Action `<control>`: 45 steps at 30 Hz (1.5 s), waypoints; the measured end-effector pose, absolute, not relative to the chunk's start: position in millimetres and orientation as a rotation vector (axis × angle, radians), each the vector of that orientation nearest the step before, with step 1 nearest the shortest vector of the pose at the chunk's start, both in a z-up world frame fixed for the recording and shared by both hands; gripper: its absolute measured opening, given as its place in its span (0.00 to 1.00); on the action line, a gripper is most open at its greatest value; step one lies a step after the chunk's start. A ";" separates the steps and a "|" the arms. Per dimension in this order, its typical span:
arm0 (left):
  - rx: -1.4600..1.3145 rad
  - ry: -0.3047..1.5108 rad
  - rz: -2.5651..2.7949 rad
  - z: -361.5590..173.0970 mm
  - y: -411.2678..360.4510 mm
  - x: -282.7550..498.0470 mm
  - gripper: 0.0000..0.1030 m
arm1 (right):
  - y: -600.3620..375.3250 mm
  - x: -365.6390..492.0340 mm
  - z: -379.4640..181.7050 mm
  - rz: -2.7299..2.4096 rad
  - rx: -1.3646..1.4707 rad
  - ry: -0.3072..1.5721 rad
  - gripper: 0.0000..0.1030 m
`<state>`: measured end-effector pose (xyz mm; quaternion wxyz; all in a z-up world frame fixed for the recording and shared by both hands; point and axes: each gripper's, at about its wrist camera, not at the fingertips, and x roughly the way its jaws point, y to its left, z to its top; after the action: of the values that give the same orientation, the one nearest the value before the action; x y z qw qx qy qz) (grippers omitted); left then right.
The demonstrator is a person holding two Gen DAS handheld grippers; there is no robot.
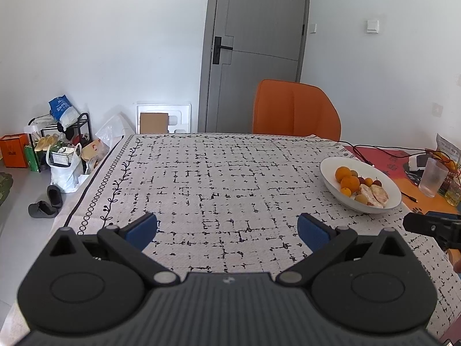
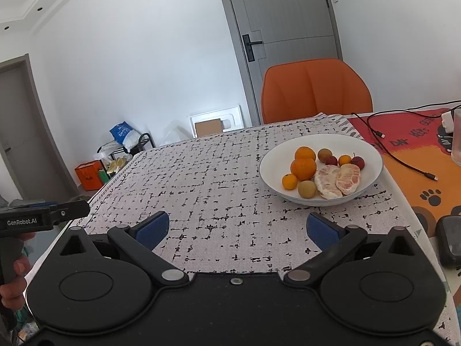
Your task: Organize fruits
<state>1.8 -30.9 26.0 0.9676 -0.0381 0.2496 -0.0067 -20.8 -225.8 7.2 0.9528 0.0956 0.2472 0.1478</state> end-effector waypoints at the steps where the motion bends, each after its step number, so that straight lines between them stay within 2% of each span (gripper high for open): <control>1: -0.077 0.505 -0.012 26.1 -30.9 1.7 1.00 | -225.8 -20.7 7.2 0.301 0.194 0.503 1.00; 45: -0.092 0.510 -0.001 25.8 -23.1 1.6 1.00 | -220.1 -16.6 2.5 0.290 0.177 0.521 1.00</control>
<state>1.6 -23.1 25.8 0.9666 -0.0456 0.2521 -0.0003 -16.6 -220.1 2.5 0.9520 0.0871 0.2565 0.1427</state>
